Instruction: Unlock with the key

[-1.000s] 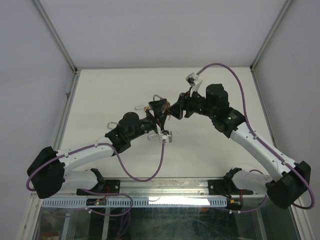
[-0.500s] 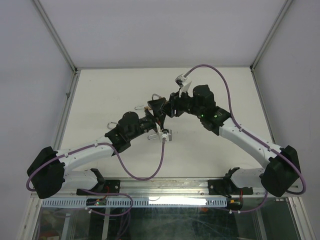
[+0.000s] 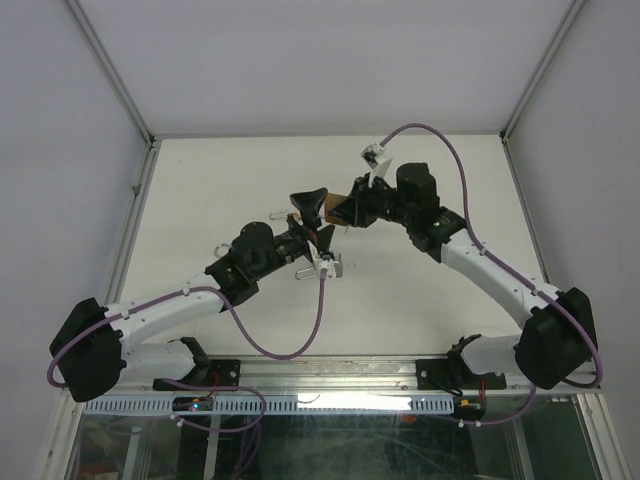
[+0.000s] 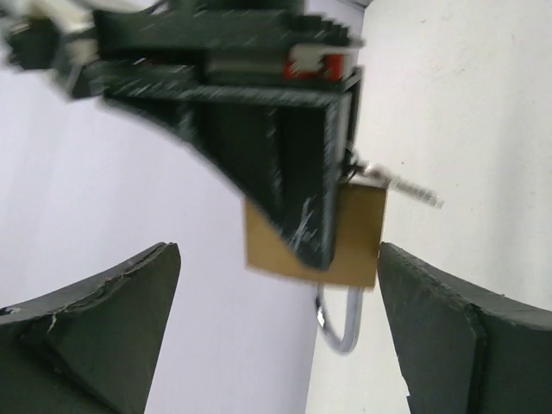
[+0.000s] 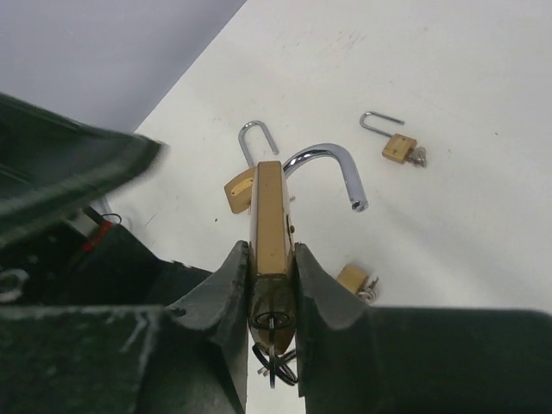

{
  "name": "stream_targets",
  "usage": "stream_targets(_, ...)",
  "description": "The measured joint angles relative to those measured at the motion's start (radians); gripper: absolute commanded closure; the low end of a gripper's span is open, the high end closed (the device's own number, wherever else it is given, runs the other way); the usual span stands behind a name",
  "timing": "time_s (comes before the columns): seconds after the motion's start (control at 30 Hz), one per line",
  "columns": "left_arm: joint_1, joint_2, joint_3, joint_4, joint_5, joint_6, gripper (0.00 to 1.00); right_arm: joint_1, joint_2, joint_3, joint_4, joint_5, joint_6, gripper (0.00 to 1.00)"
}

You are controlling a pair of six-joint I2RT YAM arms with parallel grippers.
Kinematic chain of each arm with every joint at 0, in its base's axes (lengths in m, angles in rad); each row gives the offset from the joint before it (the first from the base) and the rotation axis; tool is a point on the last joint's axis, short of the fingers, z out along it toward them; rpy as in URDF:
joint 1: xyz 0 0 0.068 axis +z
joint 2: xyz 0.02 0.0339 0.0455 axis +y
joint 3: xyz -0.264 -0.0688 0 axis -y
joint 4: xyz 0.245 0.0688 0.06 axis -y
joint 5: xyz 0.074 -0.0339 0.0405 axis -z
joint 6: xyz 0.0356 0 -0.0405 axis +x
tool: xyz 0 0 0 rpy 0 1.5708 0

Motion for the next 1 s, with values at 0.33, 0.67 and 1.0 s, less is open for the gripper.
stream_targets(0.33, 0.327, -0.066, 0.325, -0.49, 0.383, -0.552, 0.02, -0.308, -0.048, -0.005, -0.07, -0.462, 0.037, 1.0)
stream_targets(0.67, 0.335, 0.001, 0.356, -0.599, 0.742, -0.747, 0.21, -0.286, -0.061, -0.005, 0.088, -0.689, 0.203, 1.0)
stream_targets(1.0, 0.253, 0.041, 0.356, -0.579, 0.734, -0.768, 1.0, -0.276, -0.061, -0.012, 0.221, -0.73, 0.329, 1.0)
